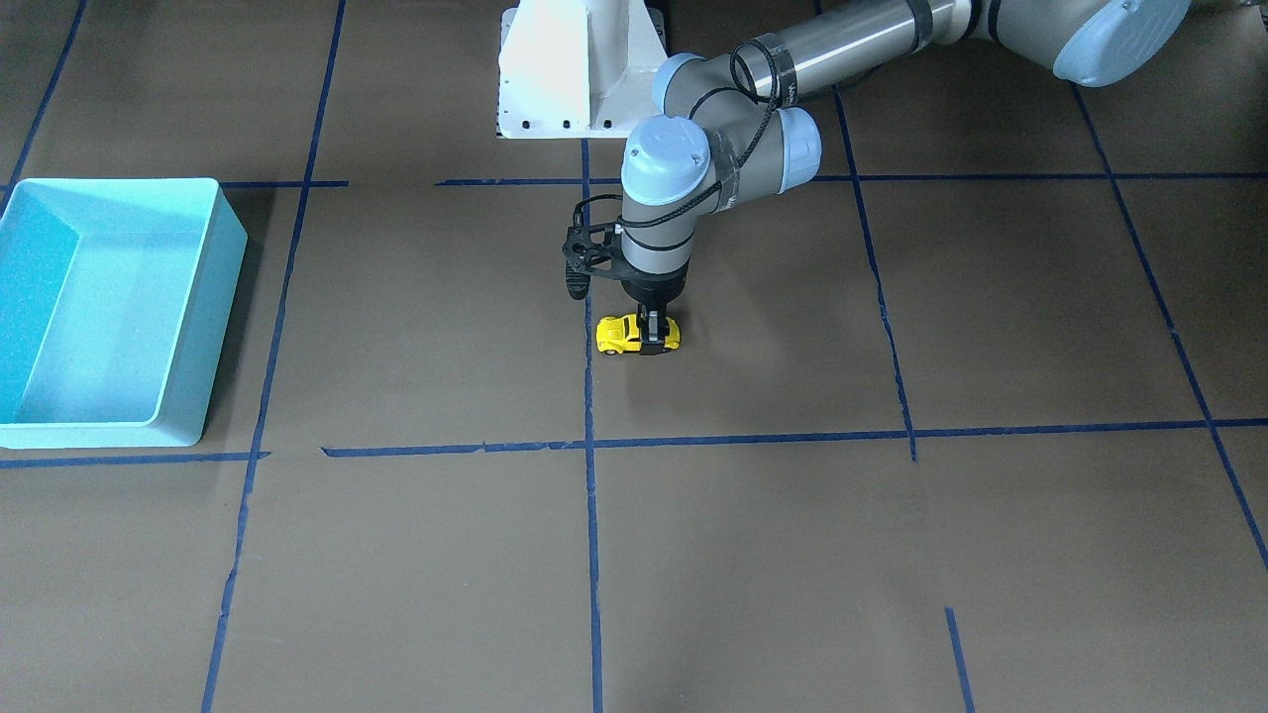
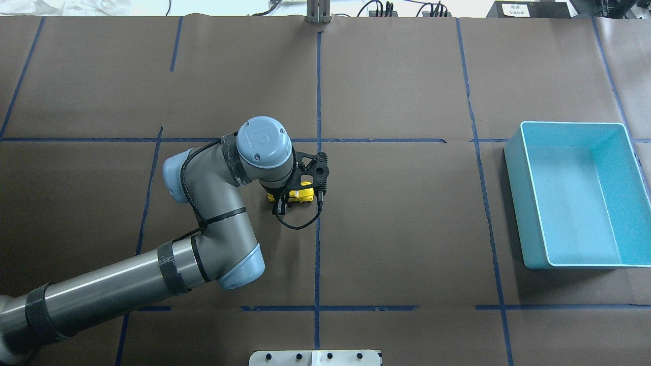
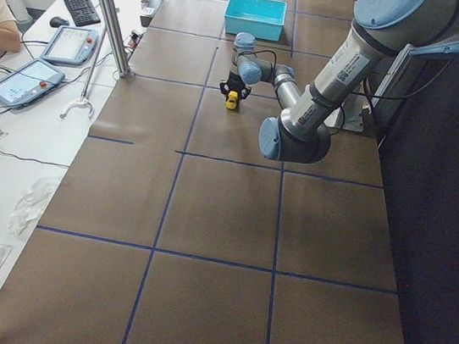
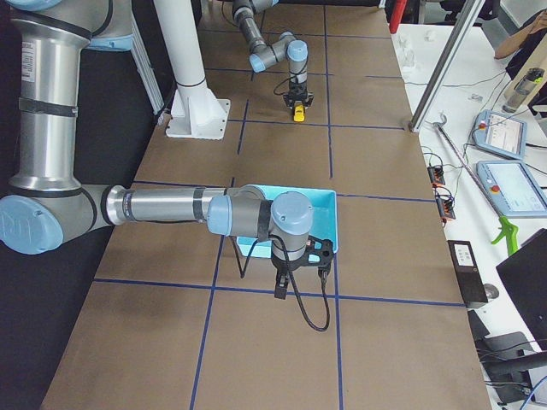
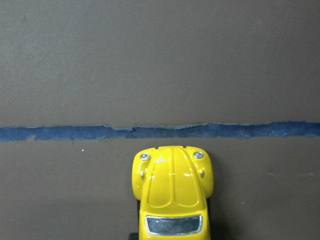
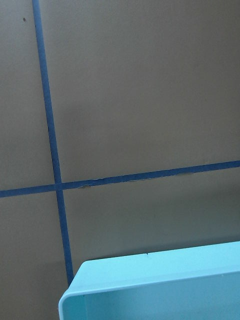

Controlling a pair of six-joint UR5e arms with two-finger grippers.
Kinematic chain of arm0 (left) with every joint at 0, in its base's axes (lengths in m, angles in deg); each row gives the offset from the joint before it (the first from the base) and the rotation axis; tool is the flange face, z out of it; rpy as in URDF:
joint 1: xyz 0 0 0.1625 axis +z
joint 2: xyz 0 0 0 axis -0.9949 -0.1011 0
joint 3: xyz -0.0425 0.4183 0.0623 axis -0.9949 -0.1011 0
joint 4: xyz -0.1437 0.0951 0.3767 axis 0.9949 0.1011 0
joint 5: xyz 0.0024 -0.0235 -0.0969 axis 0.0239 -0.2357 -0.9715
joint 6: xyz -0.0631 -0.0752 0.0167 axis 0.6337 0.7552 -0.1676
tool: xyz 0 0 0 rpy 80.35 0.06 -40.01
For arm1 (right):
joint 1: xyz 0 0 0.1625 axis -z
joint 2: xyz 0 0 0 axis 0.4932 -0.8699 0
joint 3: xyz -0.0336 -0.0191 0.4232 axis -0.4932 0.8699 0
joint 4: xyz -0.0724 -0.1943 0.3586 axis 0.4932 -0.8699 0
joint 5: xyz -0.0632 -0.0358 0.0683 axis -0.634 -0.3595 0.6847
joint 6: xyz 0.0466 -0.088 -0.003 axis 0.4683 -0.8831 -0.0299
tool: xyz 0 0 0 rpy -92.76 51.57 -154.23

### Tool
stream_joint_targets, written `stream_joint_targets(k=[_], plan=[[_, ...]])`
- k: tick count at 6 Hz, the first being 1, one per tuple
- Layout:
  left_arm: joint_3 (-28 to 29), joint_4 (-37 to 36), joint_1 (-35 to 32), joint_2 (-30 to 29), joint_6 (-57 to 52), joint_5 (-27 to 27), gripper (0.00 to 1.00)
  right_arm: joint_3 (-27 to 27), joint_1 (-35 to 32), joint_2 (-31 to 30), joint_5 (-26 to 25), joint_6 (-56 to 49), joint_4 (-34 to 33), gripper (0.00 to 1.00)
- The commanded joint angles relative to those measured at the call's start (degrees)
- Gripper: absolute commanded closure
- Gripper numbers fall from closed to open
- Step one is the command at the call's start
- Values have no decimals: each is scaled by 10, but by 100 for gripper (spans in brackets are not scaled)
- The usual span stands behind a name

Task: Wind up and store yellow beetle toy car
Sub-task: 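Hold the car pressed down on the table with the left gripper, then drag the car back toward the robot along the table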

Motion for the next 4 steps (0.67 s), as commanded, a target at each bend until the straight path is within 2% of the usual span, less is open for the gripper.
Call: stream_joint_targets(k=[1,4], plan=[[-4,0,0,5,0,0,98,0,0,0,0,0,0,0],[-19,0,-1,22,0,1,98,0,0,0,0,0,0,0]])
